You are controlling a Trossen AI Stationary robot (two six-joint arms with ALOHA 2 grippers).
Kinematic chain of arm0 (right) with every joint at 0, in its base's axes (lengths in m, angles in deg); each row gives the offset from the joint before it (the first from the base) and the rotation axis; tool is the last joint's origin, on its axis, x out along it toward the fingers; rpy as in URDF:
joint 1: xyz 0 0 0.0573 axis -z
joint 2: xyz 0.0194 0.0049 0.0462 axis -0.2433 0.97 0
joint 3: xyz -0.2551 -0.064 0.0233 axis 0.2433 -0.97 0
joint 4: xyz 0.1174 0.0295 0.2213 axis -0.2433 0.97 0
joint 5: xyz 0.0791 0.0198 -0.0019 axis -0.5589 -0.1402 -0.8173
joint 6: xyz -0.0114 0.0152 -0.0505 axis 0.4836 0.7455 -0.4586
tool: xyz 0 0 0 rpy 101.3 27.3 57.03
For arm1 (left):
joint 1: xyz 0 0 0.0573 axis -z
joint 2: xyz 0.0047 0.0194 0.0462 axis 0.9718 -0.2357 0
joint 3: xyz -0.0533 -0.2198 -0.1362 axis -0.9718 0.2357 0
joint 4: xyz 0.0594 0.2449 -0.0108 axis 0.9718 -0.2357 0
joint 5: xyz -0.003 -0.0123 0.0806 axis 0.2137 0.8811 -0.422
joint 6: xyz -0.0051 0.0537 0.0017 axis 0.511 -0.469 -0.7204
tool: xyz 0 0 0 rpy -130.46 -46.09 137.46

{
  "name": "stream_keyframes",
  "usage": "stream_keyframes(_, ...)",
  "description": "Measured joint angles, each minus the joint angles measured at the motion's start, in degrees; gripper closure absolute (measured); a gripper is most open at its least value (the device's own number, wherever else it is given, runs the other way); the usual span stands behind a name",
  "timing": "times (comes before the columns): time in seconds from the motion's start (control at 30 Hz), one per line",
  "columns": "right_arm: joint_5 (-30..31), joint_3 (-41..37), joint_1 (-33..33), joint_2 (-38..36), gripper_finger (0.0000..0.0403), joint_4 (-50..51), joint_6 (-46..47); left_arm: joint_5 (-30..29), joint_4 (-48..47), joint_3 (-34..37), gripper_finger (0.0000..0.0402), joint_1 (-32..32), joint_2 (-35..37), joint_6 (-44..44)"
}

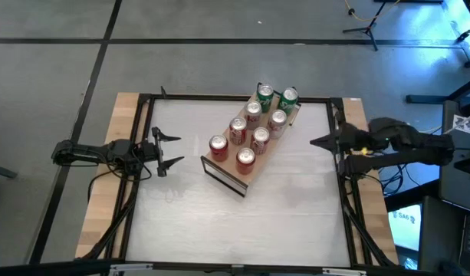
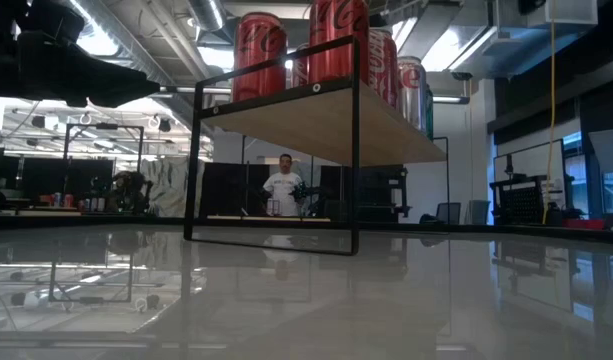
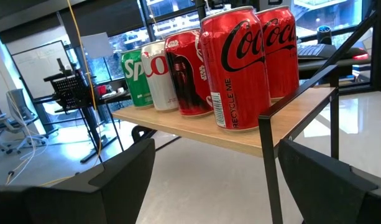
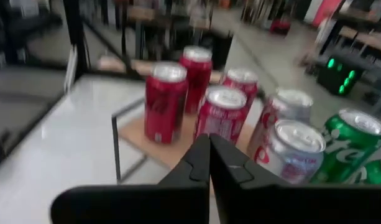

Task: Place canned beverage on shelf
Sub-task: Return to Home Position

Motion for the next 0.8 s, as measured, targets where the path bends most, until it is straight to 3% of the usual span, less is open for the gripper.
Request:
stream_keyframes(0.3, 1.15, -17.32, -0.02, -14.22, 0.0402, -16.82, 2.54, 0.0, 0.0, 0.0, 0.0072, 0.0, 0.0, 0.0)
stream_keyframes(0.5, 3.13, -26.15, -0.02, -18.4, 0.0402, -25.01, 2.59, 0.0, 0.0, 0.02, 0.0072, 0.0, 0.0, 0.0)
stream_keyframes(0.8, 5.04, -33.12, -0.02, -21.92, 0.0402, -28.41, 4.16, 0.0, 0.0, 0.0, 0.0072, -0.02, -0.02, 0.0)
